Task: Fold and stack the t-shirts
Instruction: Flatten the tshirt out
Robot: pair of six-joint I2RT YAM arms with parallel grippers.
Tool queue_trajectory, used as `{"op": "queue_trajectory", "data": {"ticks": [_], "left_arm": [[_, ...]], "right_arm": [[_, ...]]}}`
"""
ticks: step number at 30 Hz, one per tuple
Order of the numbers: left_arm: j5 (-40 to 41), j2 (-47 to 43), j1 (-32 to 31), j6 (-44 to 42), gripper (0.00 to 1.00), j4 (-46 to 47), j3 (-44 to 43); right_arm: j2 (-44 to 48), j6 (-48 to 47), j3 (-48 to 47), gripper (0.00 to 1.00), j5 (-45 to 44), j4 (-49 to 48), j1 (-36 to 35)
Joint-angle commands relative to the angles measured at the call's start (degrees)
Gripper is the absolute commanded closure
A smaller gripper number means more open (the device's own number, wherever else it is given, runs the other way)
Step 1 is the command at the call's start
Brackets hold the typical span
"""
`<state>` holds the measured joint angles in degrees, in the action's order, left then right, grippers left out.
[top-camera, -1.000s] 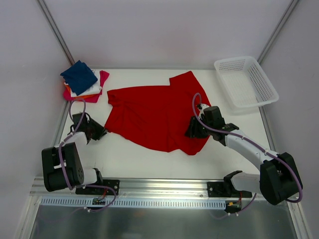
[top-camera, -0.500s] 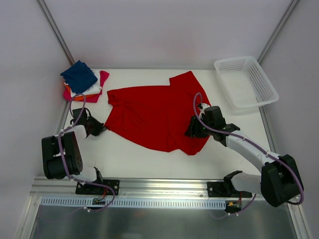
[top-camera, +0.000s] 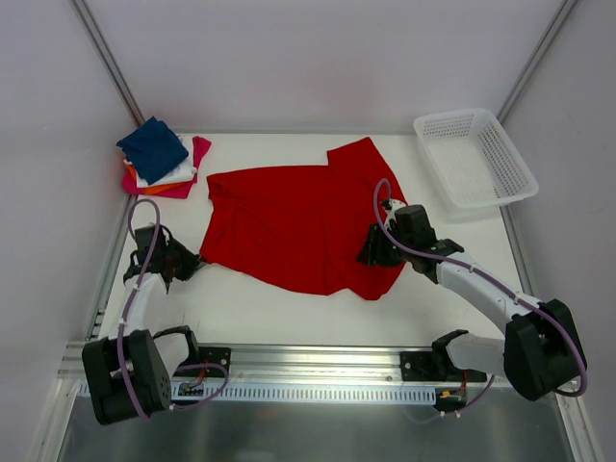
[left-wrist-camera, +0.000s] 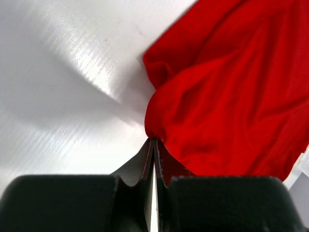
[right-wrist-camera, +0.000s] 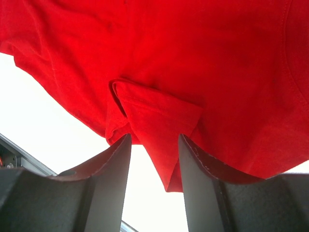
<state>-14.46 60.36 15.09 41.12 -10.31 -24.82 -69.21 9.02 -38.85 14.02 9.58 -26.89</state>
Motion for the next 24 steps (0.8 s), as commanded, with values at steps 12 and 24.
{"op": "queue_trajectory", "data": {"ticks": [12,24], "left_arm": [[2.60,-19.30,-0.59,0.53,1.00,-22.65,-4.27],[3.74,-27.31,-1.73,4.93,1.00,-24.94,-3.31]], "right_arm": [[-0.14,1.36,-1.14,0.53,1.10,-2.73,-0.44],[0.48,1.44,-0.79,0.53,1.01,-2.82,-0.44]]}}
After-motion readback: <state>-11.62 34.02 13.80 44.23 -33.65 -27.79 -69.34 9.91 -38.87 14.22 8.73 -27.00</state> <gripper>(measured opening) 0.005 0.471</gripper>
